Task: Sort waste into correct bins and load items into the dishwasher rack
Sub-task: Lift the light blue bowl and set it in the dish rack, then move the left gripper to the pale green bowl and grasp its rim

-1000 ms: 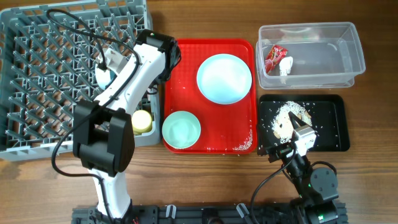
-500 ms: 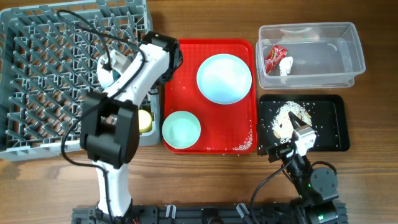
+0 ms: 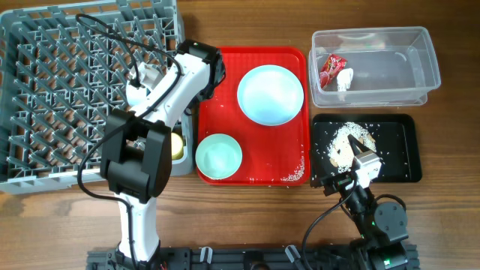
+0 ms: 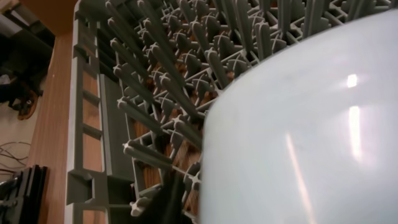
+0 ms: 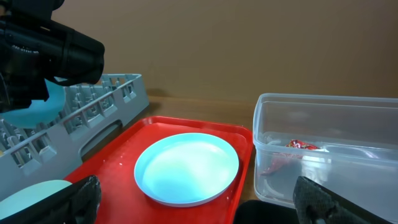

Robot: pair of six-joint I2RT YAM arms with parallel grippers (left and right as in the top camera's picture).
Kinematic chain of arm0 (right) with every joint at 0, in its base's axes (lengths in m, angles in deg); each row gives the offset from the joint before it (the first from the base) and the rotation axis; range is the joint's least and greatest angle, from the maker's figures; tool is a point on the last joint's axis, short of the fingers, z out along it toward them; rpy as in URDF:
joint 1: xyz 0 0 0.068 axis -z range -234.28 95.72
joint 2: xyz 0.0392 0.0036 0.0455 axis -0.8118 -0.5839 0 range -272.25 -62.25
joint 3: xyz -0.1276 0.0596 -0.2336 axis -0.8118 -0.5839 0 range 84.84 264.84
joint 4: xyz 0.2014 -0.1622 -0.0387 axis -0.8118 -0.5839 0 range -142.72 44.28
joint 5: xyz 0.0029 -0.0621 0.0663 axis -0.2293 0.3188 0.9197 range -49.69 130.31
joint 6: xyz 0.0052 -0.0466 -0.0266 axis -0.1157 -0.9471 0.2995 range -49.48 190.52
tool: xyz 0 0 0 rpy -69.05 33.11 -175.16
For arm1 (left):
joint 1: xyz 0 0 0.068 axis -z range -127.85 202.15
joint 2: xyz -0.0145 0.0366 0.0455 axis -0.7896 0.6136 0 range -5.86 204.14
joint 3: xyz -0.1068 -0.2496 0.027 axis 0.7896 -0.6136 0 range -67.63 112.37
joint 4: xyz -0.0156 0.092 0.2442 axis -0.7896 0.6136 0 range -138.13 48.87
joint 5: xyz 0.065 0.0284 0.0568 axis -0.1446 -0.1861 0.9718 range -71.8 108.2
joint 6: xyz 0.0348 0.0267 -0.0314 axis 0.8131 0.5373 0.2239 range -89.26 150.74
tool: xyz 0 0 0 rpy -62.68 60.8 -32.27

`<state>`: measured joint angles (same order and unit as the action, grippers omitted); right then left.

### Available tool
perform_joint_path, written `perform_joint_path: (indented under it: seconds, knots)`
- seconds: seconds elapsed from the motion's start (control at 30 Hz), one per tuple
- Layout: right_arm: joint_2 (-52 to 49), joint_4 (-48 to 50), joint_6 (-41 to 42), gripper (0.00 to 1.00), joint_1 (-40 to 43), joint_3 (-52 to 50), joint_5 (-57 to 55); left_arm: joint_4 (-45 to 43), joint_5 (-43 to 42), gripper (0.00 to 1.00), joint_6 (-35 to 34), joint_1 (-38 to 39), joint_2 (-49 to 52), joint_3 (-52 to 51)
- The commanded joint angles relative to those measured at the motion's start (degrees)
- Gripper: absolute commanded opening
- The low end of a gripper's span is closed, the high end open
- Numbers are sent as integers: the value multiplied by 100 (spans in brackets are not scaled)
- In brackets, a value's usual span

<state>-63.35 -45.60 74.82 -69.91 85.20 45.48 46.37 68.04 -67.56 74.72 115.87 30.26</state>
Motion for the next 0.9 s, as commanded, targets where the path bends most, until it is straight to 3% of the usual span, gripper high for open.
perform_joint_path:
  seconds: [0.0, 0.17, 0.2, 0.23, 0.3, 0.57, 0.7, 0.8, 0.83, 0.87]
  knots:
    - [46, 28, 59, 100, 28, -7, 105, 81, -98, 36, -92, 103, 94, 28]
    - [46, 28, 59, 100, 28, -7, 105, 212, -103, 71, 195, 122, 50, 212]
    - [46, 28, 59, 100, 28, -7, 105, 212, -138, 86, 435, 122, 20, 361]
    - [46, 28, 59, 100, 28, -7, 105, 210, -273, 94, 686, 122, -13, 551]
    - [46, 28, 59, 100, 28, -7, 105, 210, -551, 100, 1032, 122, -94, 872]
    - [46, 28, 59, 100, 28, -7, 105, 175, -1626, 100, 3331, 122, -721, 1589]
    - [46, 28, 59, 100, 28, -7, 105, -46, -2184, 98, 4076, 122, -964, 1589]
    - [46, 28, 59, 100, 28, -7, 105, -463, -3126, 79, 4835, 125, -955, 1567]
    - [44, 28, 59, 100, 28, -7, 105, -629, -3508, 69, 5143, 127, -955, 1558]
    - [46, 28, 59, 100, 28, -7, 105, -756, -3818, 52, 5353, 142, -953, 1558]
